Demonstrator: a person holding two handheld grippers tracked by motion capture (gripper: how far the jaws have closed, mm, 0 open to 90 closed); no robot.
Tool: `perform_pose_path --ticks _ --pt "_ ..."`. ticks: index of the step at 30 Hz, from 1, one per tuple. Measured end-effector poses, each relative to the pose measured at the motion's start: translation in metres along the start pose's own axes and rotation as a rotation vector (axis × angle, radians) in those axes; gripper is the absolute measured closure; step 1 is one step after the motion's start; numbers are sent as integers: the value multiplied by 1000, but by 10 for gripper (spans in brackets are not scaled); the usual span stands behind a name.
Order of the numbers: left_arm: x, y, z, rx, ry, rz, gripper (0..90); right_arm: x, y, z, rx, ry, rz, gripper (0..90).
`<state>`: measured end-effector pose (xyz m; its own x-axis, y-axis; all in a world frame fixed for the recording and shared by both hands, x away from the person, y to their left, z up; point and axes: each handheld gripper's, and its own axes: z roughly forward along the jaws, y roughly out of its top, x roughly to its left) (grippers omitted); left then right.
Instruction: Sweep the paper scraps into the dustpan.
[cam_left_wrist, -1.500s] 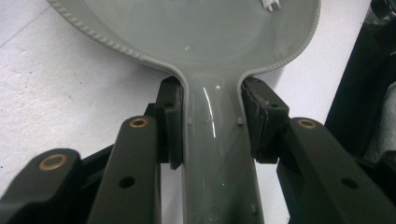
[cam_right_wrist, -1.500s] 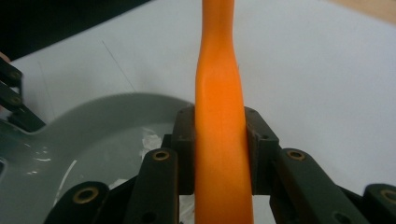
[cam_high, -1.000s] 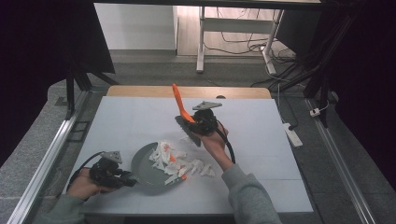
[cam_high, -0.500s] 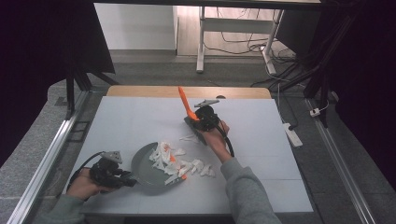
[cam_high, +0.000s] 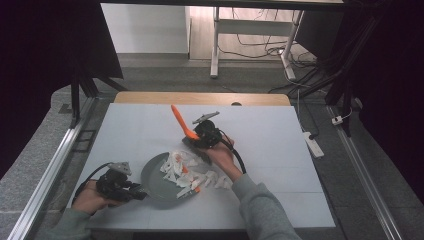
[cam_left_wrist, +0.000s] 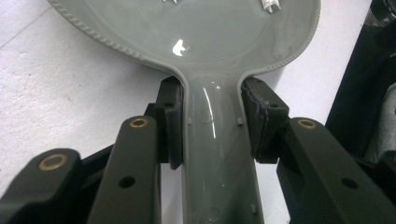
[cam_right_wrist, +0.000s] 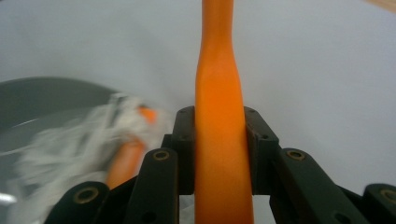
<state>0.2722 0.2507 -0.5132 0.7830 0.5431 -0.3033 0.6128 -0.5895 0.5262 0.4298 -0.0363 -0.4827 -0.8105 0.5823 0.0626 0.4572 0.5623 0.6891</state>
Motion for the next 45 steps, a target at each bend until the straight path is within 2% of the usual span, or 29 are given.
perform_pose_path --ticks 2,4,6,10,14,22,32,36,40,41,45 --pt "0 0 0 0 1 0 616 10 0 -4 -16 58 -7 697" --pt "0 0 0 0 2 0 616 17 1 -12 -54 75 -26 697" --pt "0 0 0 -1 2 -1 616 18 3 -23 -95 87 -15 697" --pt "-1 0 0 -3 4 -1 616 10 3 -39 -134 50 2 697" --pt "-1 0 0 -5 4 -3 616 0 -3 -44 -145 14 27 697" --pt "-2 0 0 -6 8 -5 615 -12 -11 -32 -125 -62 34 697" --pt "-2 0 0 -7 9 -6 615 -19 -11 -10 -88 -84 71 697" --pt "-1 1 0 -8 11 -6 615 -14 -7 -5 -78 -75 69 697" --pt "-2 1 1 -8 13 -8 615 -5 -2 2 -49 -61 41 697" --pt "-2 1 1 -11 14 -11 615 -2 -1 4 -42 -56 48 697" --pt "-2 1 1 -15 16 -19 615 15 1 8 -23 -14 23 697"
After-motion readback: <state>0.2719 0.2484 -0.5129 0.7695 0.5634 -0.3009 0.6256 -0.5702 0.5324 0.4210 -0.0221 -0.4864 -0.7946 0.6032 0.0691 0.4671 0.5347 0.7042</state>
